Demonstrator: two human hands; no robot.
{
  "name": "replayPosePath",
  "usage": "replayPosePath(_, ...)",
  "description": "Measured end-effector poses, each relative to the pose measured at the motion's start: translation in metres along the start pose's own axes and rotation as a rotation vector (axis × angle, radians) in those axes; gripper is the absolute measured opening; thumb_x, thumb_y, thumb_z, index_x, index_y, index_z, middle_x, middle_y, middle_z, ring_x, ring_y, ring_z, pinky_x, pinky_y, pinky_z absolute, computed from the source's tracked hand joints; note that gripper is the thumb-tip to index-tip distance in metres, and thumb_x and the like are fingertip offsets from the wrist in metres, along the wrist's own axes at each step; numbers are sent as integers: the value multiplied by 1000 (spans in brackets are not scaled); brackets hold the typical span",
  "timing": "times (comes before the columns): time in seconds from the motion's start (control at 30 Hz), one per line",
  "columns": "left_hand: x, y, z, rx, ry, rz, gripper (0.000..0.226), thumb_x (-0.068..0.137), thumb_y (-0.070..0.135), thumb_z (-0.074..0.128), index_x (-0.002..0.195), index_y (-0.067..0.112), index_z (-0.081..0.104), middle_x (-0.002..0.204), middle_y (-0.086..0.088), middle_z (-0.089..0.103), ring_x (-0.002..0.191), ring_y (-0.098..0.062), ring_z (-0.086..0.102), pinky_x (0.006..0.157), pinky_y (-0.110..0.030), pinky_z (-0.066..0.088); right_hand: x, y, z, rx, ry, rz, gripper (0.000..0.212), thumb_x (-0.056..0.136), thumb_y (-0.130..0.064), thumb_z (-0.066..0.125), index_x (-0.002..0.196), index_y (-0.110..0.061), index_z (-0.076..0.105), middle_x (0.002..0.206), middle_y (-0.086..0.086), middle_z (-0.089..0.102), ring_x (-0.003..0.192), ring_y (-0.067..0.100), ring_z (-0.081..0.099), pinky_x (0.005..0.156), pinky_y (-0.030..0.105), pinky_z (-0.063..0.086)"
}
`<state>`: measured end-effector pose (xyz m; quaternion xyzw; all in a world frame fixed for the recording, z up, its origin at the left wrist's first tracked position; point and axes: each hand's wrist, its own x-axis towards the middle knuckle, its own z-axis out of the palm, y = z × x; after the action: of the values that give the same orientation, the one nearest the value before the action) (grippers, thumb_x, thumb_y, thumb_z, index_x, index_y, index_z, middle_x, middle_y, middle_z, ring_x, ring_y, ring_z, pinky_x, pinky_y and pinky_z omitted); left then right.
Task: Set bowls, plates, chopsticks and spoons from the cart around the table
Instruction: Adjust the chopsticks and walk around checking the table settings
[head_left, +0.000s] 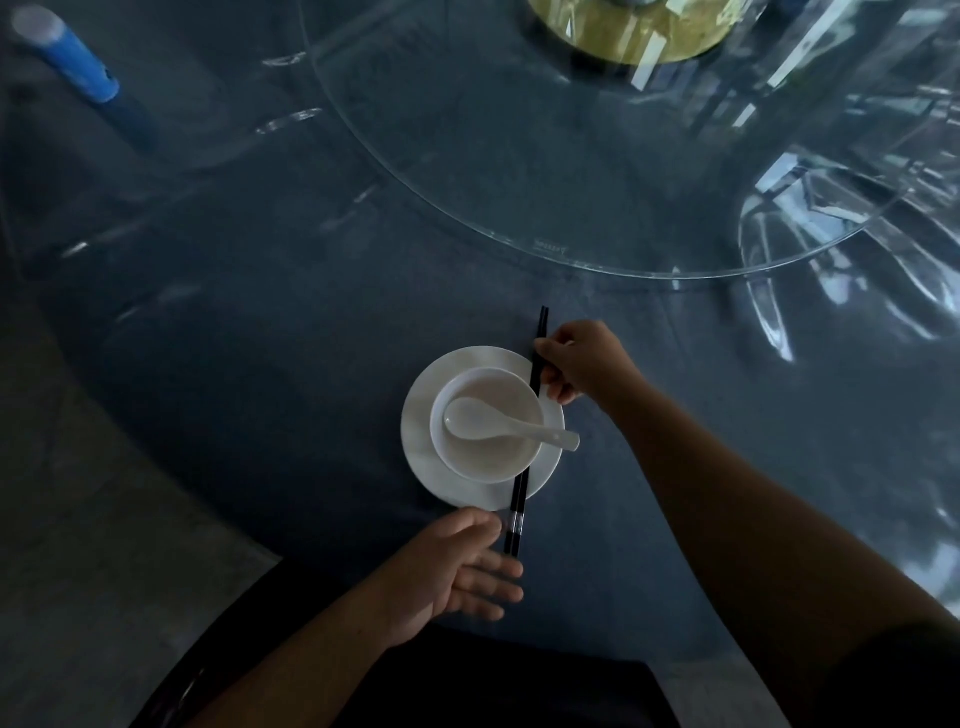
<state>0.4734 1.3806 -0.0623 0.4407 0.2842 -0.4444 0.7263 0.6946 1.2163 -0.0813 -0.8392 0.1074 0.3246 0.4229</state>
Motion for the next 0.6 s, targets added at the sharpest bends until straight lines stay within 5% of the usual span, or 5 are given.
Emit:
replayPosePath(0.4, -6, 3, -13, 118, -17, -47, 44, 95, 50, 51, 130, 24, 51, 112, -12, 74, 103, -30, 72, 74, -36, 59, -6, 0, -3, 81, -1, 11, 24, 98, -25, 60, 88, -3, 61, 68, 15, 70, 44, 21, 67, 44, 28, 54)
replayPosePath(0.5, -13, 17, -30, 171, 77, -36, 35, 101, 39, 50, 121, 13, 58, 106, -15, 76, 97, -31, 74, 73, -38, 60, -16, 8, -6, 78, 56, -5, 26, 99, -27, 58, 91, -2, 60, 62, 12, 69, 42, 19, 64, 41, 26, 50)
replayPosePath(0.6, -18, 44, -52, 263, 292, 34, 28, 101, 25, 49, 107, 1, 61, 93, -17, 76, 74, -31, 74, 55, -33, 56, -29, 23, -7, 43, 95, -20, 25, 99, -25, 58, 85, -4, 61, 49, 6, 65, 36, 16, 59, 36, 23, 46)
